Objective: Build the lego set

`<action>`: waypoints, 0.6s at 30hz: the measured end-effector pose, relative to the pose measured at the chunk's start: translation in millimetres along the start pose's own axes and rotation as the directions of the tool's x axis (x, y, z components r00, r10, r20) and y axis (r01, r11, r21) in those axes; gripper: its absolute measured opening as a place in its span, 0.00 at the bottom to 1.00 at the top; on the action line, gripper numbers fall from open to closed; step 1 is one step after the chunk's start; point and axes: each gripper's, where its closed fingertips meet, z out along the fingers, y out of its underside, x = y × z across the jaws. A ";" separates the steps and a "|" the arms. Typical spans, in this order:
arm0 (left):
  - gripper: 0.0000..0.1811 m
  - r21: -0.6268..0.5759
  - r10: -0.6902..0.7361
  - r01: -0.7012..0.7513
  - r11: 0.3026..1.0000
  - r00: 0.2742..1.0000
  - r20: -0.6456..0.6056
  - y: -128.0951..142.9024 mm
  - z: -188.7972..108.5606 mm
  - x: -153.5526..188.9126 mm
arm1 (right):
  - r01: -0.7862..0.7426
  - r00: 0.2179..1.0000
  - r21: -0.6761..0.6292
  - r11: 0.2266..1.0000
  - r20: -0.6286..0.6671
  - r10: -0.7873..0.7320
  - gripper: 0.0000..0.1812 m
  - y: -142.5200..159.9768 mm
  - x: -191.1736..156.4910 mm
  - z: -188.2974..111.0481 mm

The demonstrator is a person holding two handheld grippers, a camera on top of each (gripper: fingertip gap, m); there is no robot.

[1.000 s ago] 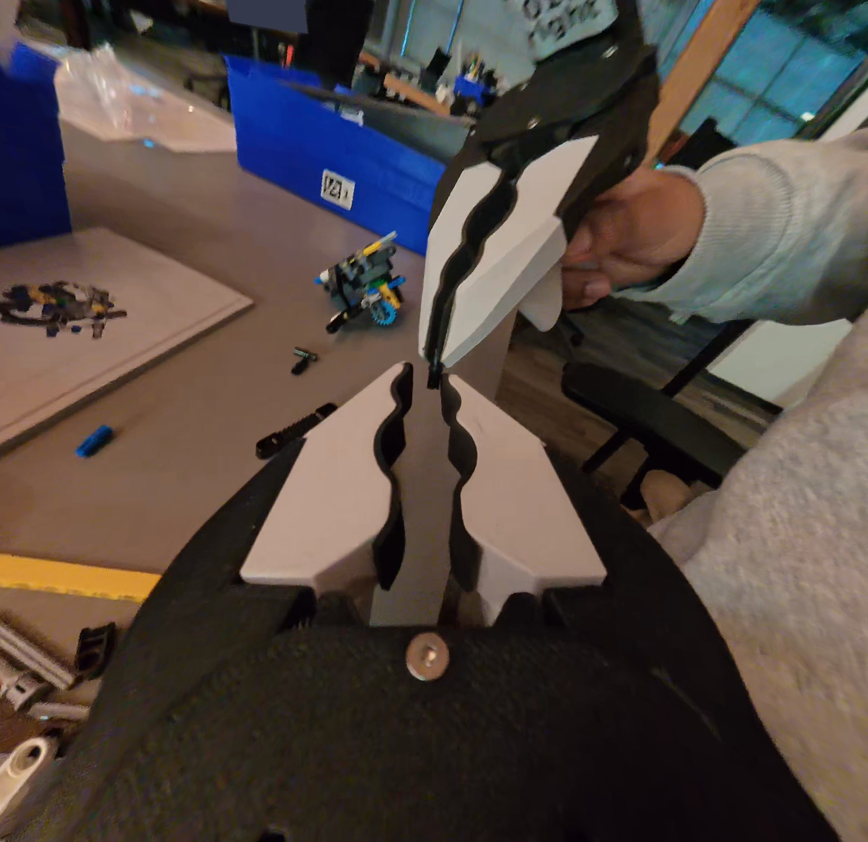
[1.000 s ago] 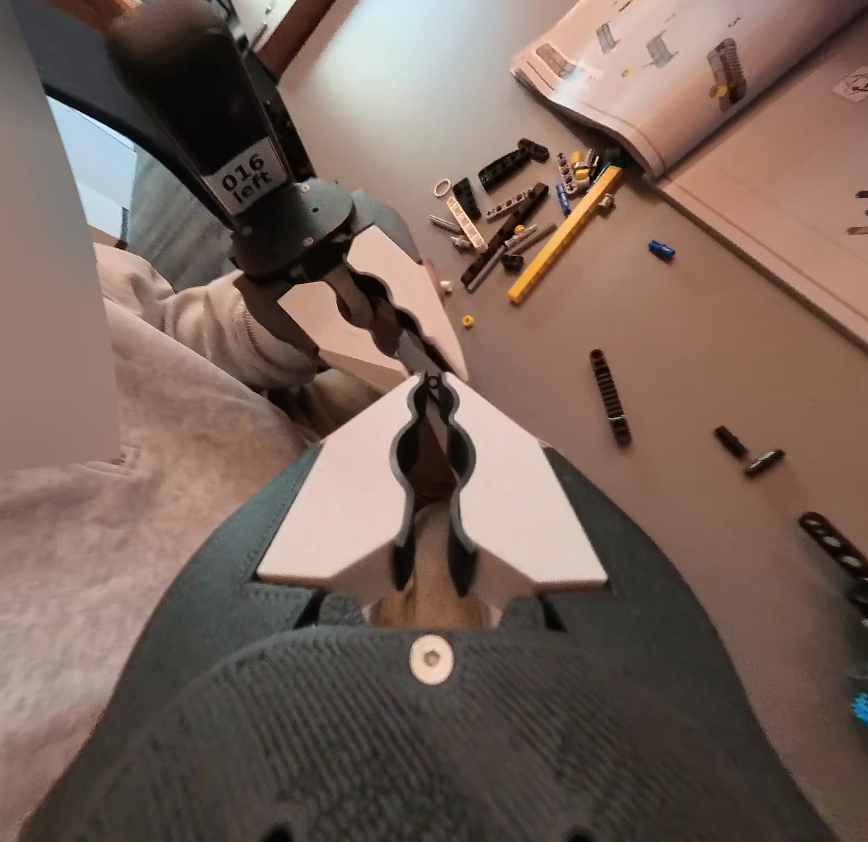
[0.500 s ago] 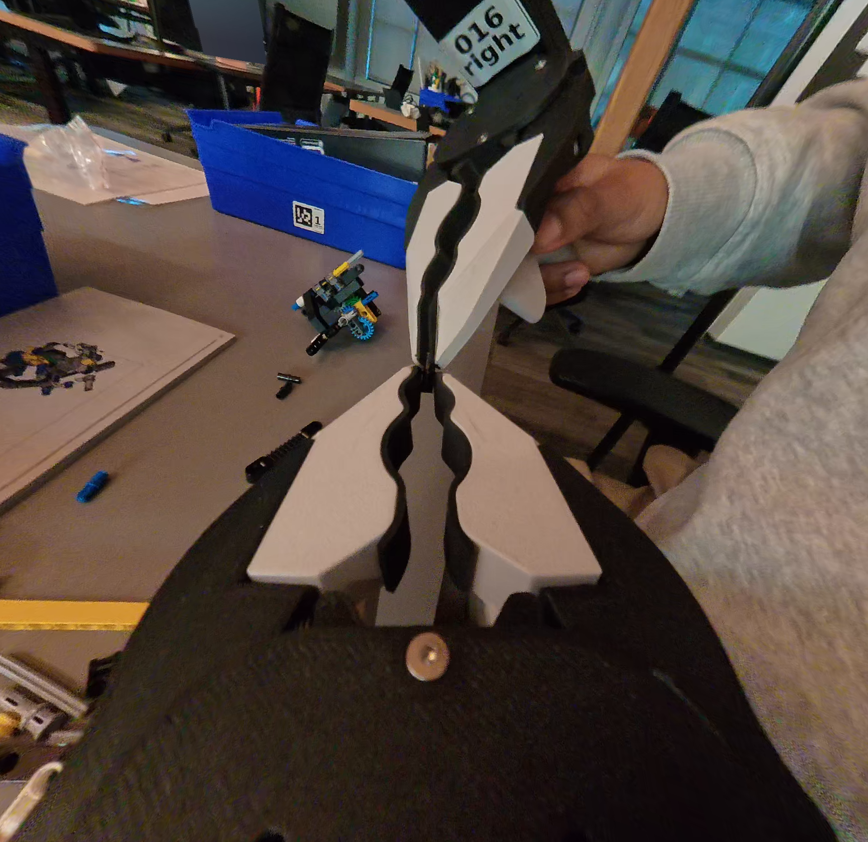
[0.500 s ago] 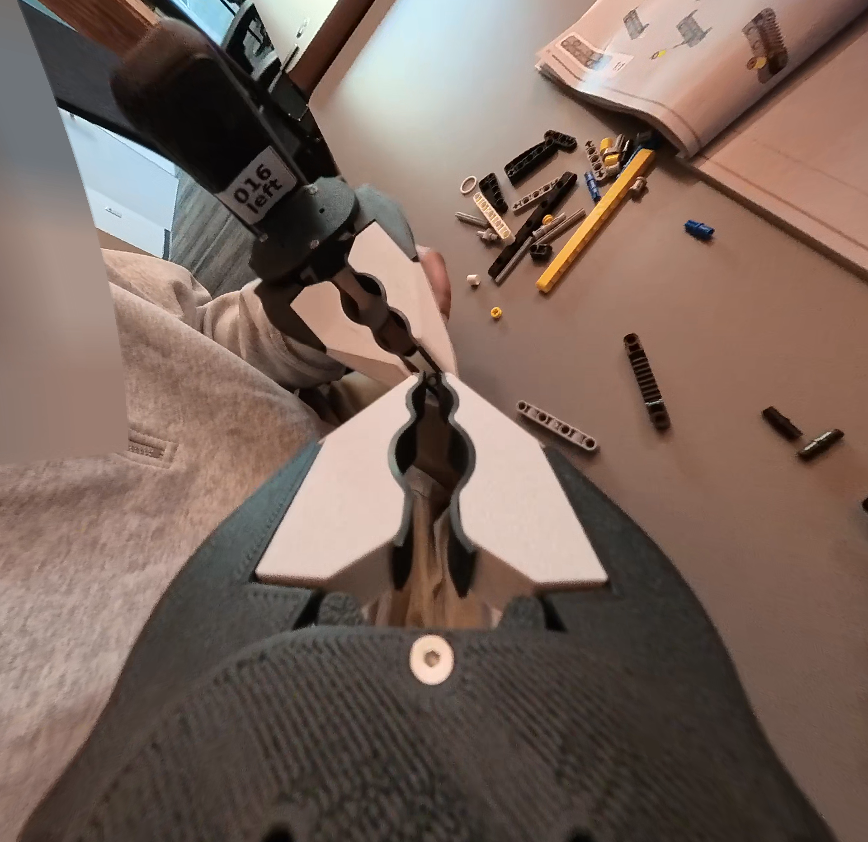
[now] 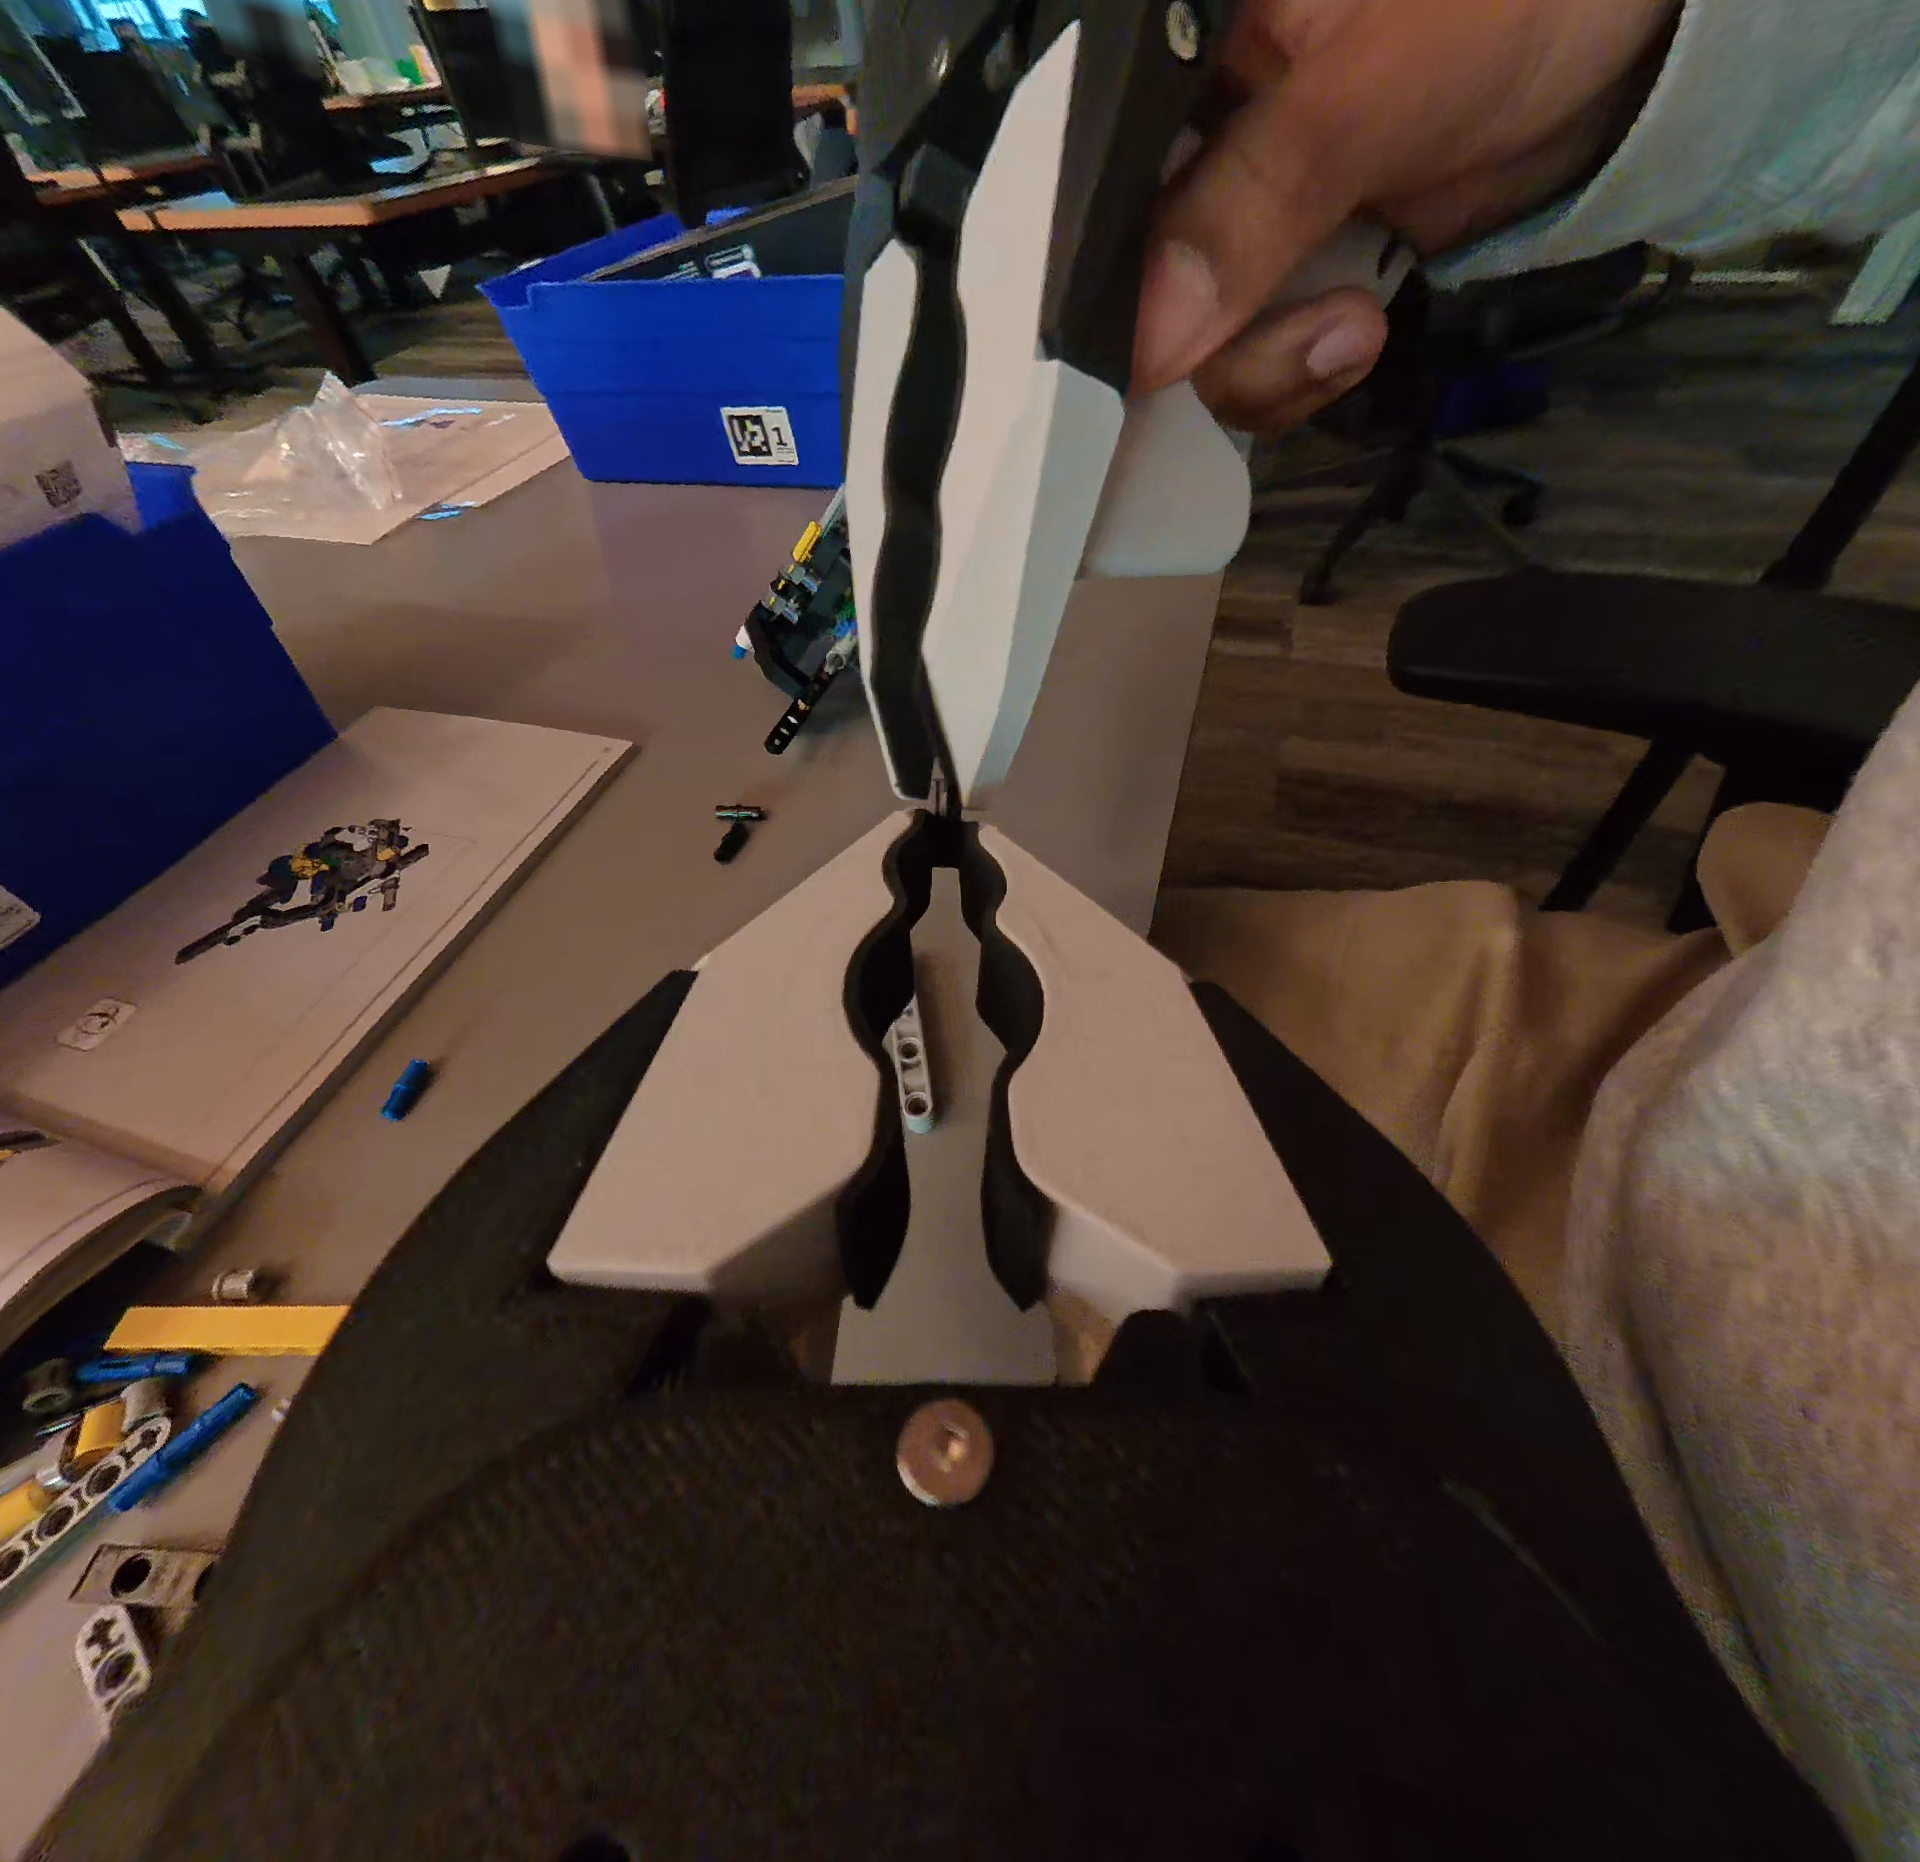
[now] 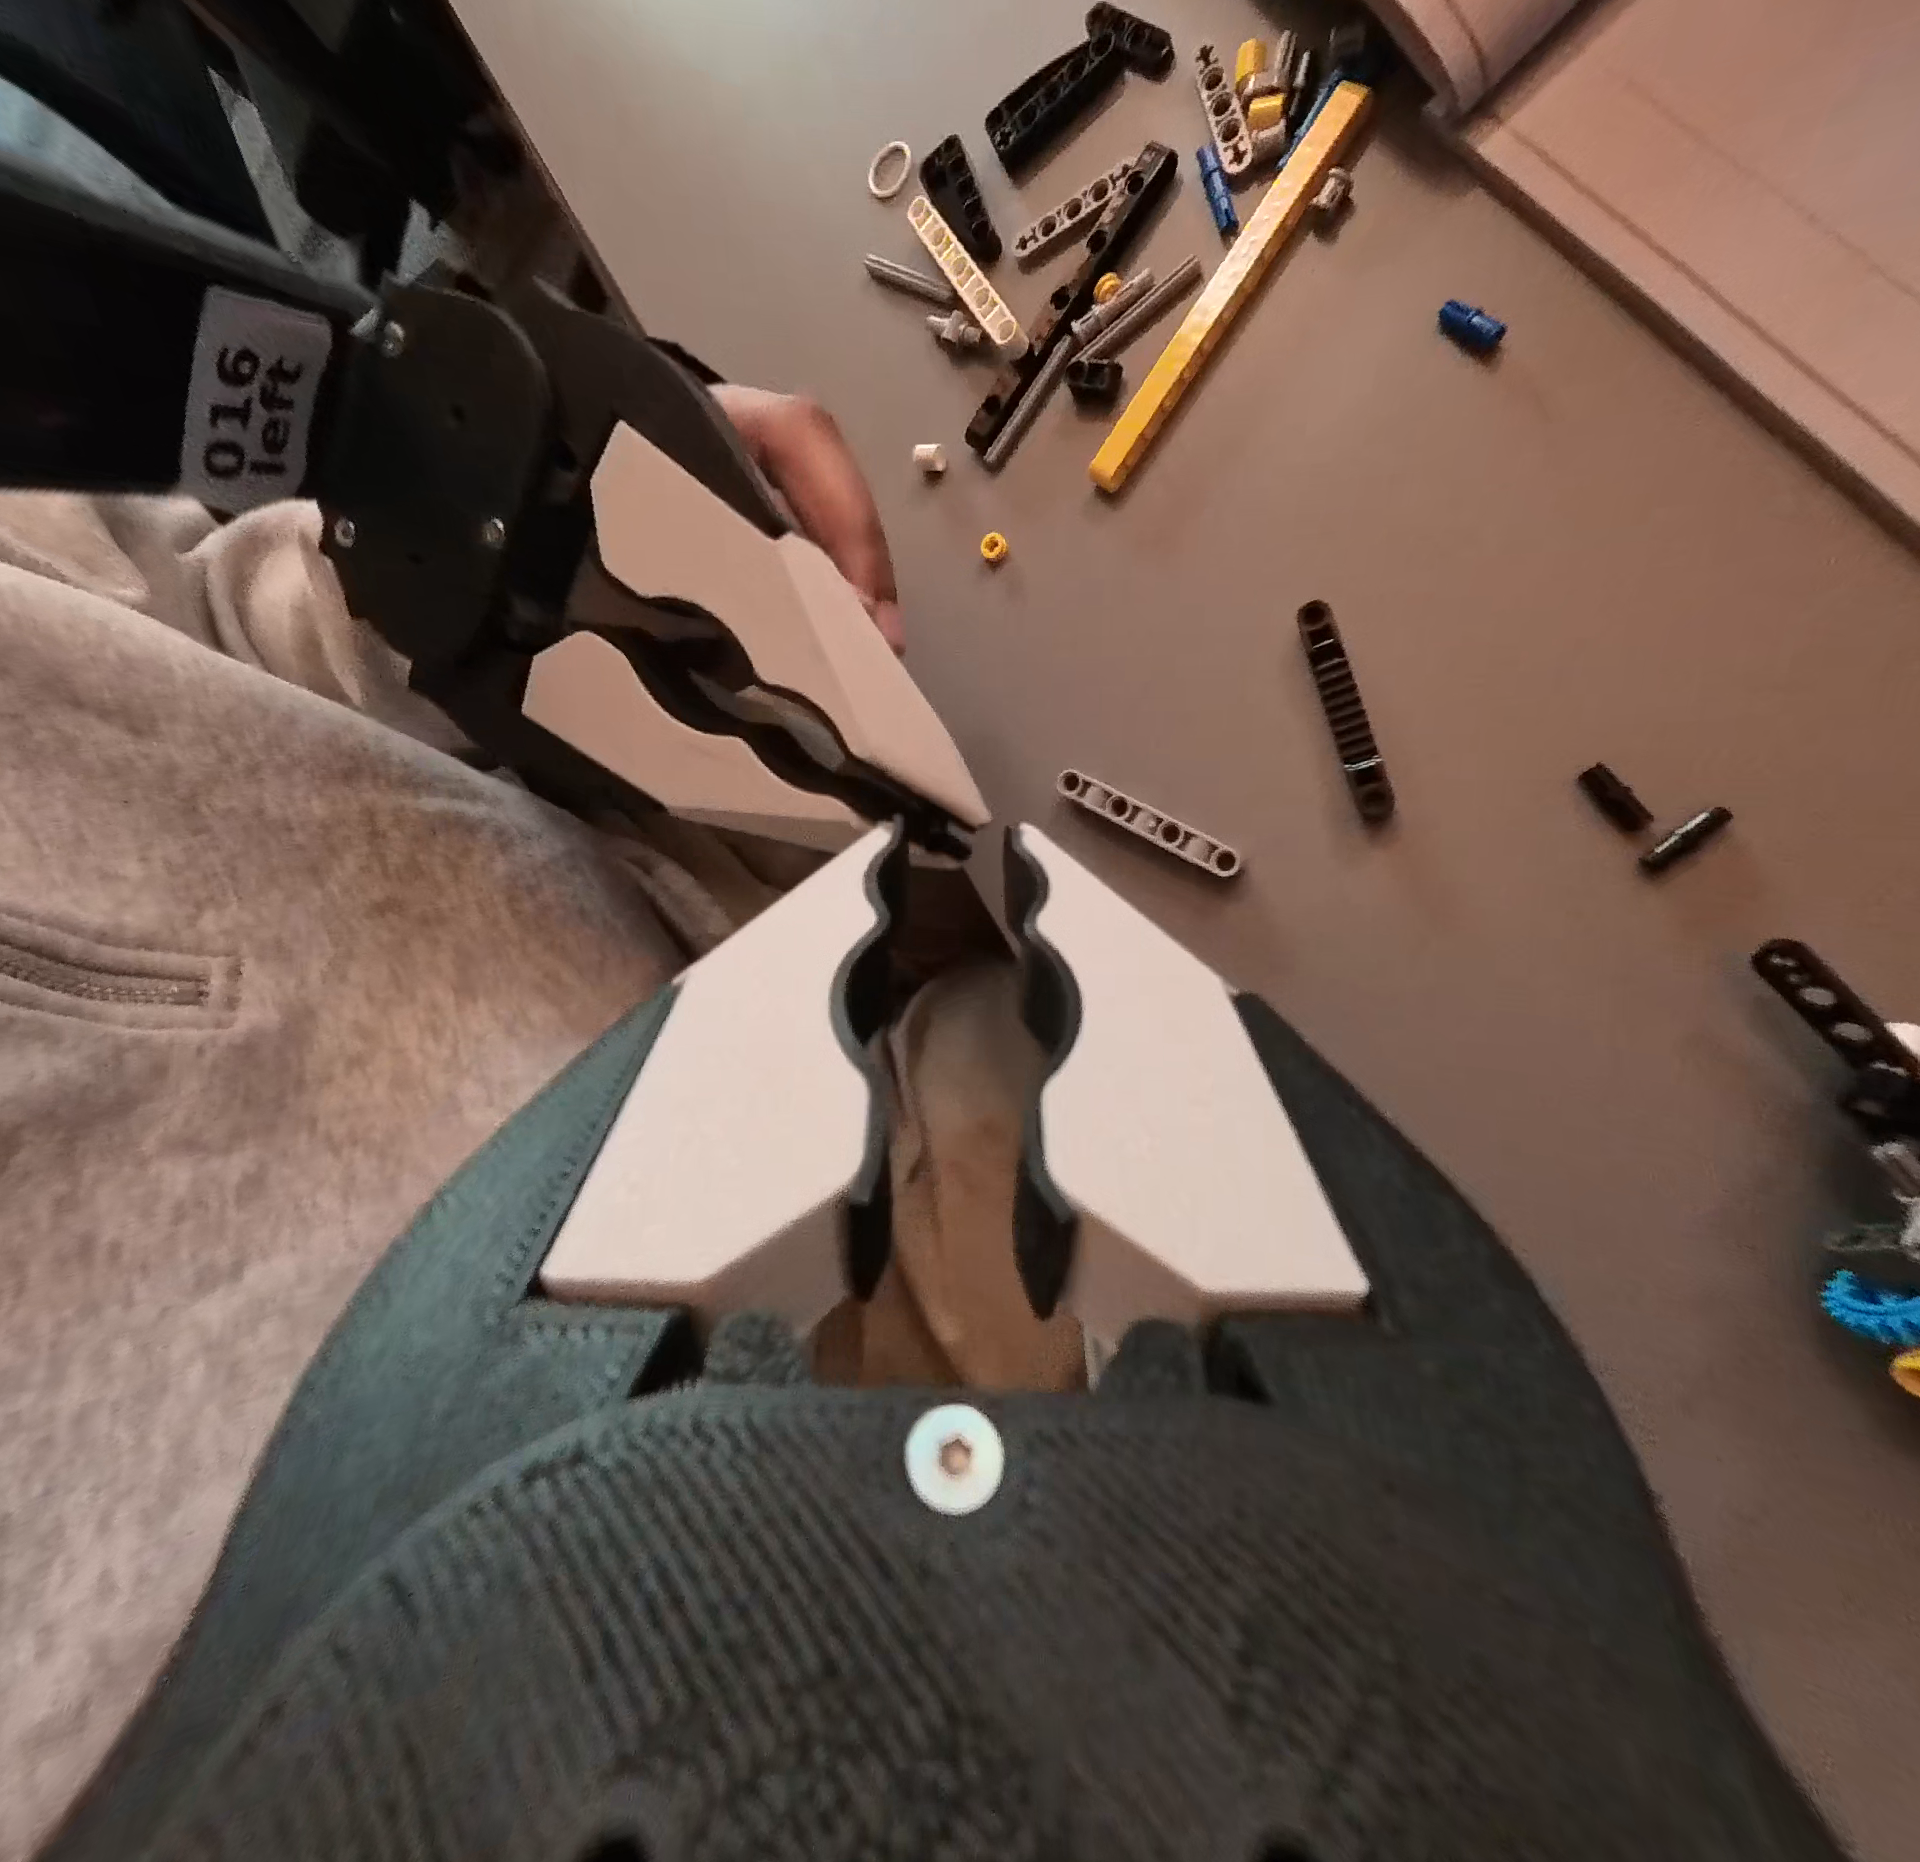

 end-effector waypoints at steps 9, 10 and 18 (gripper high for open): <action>0.01 0.002 0.008 -0.008 1.000 1.000 0.018 0.2 -1.0 -2.5 | -0.137 0.984 0.020 0.990 0.115 0.134 0.02 -0.8 -3.8 2.7; 0.01 0.004 0.004 -0.004 1.000 1.000 0.017 0.0 -1.1 -2.8 | -0.150 0.980 0.028 0.988 0.133 0.145 0.01 -1.3 -4.5 2.4; 0.08 0.071 -0.224 0.231 0.970 0.970 -0.094 -8.7 -4.6 -3.6 | 0.026 0.991 0.161 0.987 0.128 -0.047 0.01 -13.2 -10.9 -8.1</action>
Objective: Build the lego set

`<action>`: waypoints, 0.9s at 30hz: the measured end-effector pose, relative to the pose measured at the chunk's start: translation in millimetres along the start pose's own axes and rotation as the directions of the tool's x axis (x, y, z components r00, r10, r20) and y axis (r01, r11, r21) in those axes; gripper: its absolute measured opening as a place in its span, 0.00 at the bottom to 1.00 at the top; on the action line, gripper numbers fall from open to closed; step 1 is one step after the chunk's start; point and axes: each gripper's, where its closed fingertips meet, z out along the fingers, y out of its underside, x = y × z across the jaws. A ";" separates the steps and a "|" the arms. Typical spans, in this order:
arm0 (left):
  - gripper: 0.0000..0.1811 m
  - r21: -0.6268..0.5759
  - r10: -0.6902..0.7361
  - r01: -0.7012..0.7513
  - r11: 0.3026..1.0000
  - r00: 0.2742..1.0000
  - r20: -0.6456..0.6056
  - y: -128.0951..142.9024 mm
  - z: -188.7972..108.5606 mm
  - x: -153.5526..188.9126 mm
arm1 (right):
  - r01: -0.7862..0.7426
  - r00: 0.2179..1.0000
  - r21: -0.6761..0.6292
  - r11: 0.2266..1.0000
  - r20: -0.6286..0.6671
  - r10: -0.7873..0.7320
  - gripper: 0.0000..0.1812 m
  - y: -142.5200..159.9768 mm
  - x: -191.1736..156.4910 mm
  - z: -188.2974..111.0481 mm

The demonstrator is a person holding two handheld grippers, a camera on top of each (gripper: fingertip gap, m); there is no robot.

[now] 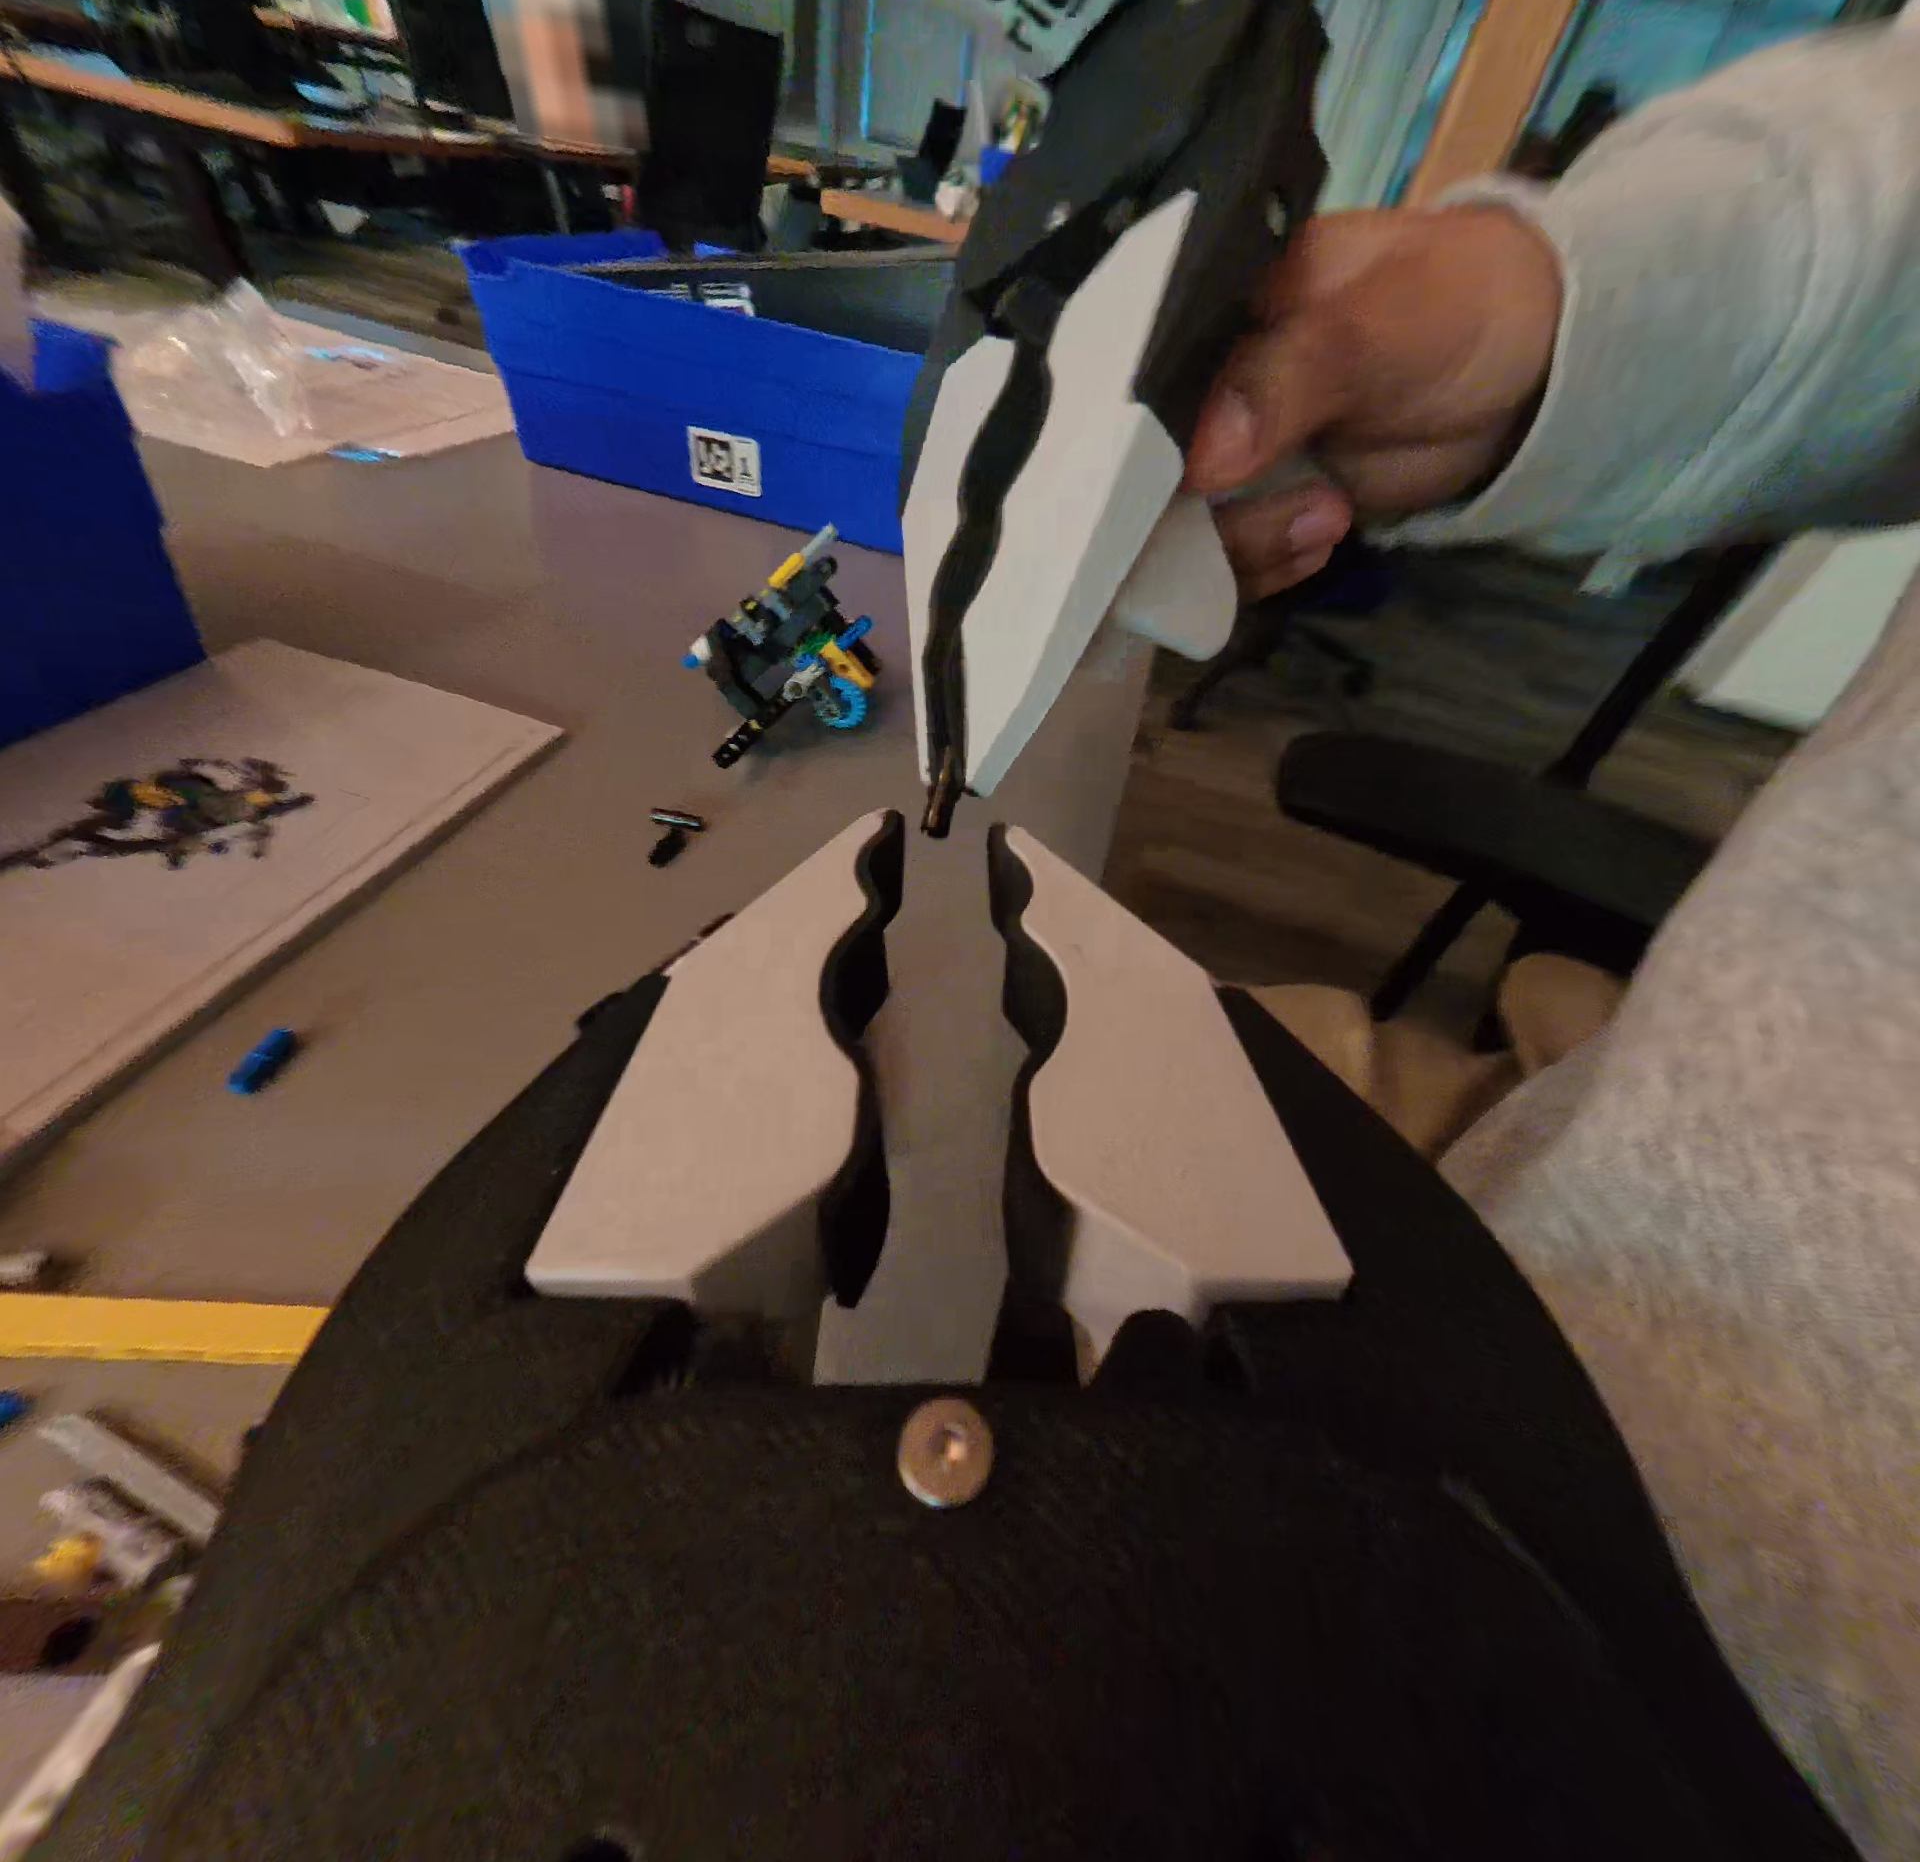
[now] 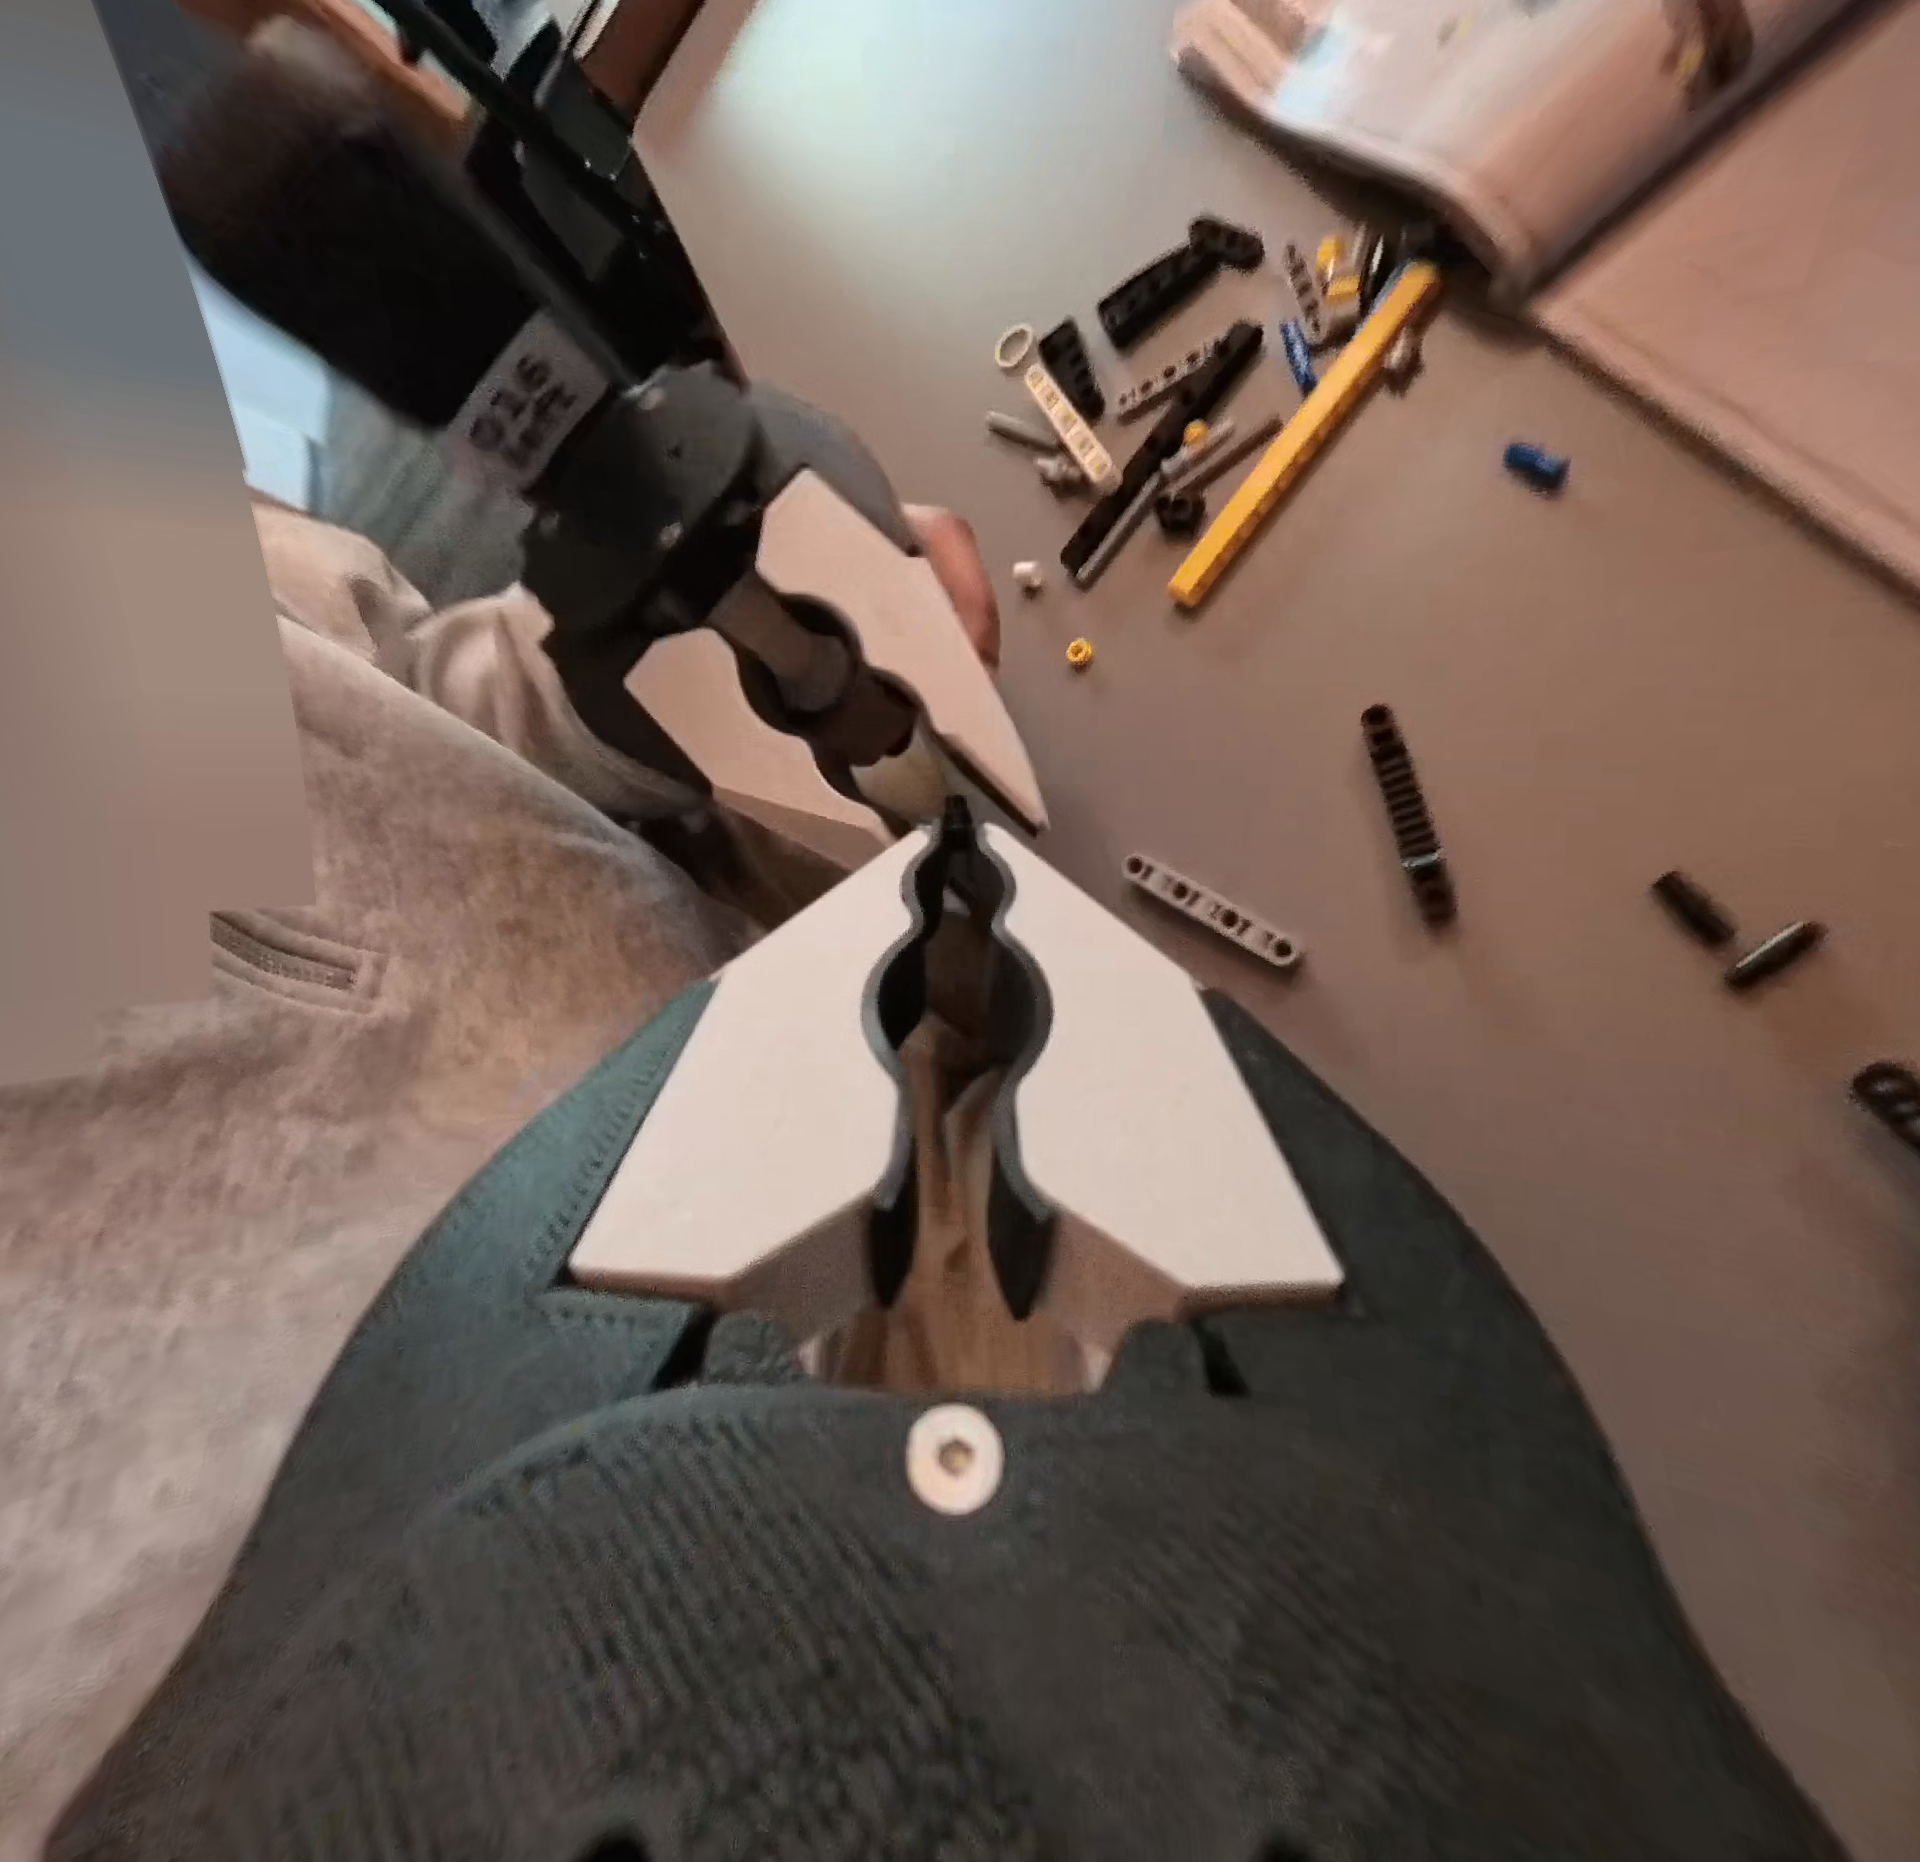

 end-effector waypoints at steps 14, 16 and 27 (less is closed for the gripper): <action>0.02 0.023 -0.573 0.708 0.706 0.590 -0.569 -35.4 -24.4 13.0 | 0.753 0.594 -0.127 0.646 -0.291 -0.750 0.02 -12.8 -21.4 -6.7; 0.02 0.016 -0.580 0.720 0.694 0.572 -0.580 -36.1 -25.1 12.9 | 0.765 0.576 -0.135 0.630 -0.295 -0.762 0.02 -13.3 -21.9 -6.8; 0.02 -0.021 -0.599 0.773 0.634 0.474 -0.646 -40.2 -30.2 13.7 | 0.788 0.557 -0.104 0.606 -0.298 -0.775 0.02 -17.0 -28.1 -7.5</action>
